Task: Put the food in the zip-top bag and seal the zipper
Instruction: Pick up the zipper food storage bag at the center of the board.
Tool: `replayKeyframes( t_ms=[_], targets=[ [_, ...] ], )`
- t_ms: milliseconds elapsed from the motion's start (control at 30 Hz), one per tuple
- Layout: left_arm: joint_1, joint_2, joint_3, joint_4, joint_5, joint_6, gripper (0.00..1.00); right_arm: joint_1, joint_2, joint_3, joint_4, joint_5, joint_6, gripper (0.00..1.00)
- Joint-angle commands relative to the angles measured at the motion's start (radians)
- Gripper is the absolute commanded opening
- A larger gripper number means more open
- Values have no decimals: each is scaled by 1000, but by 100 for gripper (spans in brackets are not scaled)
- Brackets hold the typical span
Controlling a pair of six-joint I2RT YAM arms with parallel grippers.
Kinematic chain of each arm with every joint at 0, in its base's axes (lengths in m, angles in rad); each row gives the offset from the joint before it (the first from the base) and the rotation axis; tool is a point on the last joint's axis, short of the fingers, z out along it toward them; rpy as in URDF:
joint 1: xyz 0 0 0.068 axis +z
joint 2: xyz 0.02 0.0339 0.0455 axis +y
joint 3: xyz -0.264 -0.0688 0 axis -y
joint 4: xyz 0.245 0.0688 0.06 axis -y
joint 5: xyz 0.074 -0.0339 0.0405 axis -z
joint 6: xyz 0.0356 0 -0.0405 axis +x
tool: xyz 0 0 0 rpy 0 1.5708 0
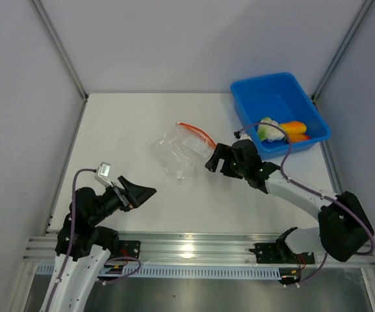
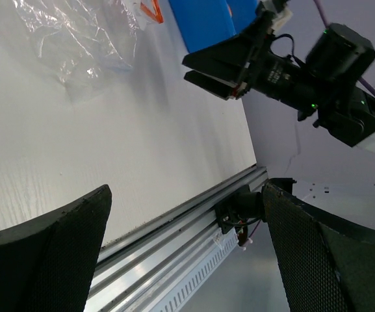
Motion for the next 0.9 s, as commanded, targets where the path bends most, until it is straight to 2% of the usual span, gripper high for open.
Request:
replayKeyframes(
  t_ms=[0,133,300,500,533,667,867],
  targets=[
    [-1,11,82,-43,-5,79,100,-38,78,81,163,-180,4,99],
    [-3,-6,111,-73,-12,130,99,-61,218,231,59,-112,-150,99],
    [-1,-16,115,-94,-29,162,99,-140,334,376,18,-123,-305,100],
    [-1,21,123,-79,-18,179,100,-228,558,629,-64,-320,-382,99],
    [-3,27,122,-76,-15,177,100,-240,584,658,-77,-392,-397,98],
    [-1,38,114,-57,5,173,99,-250,718,787,-85,-570,-456,91],
    [-3,27,106,-63,22,170,99,-245,770,795,-36,-713,-468,82]
  ],
)
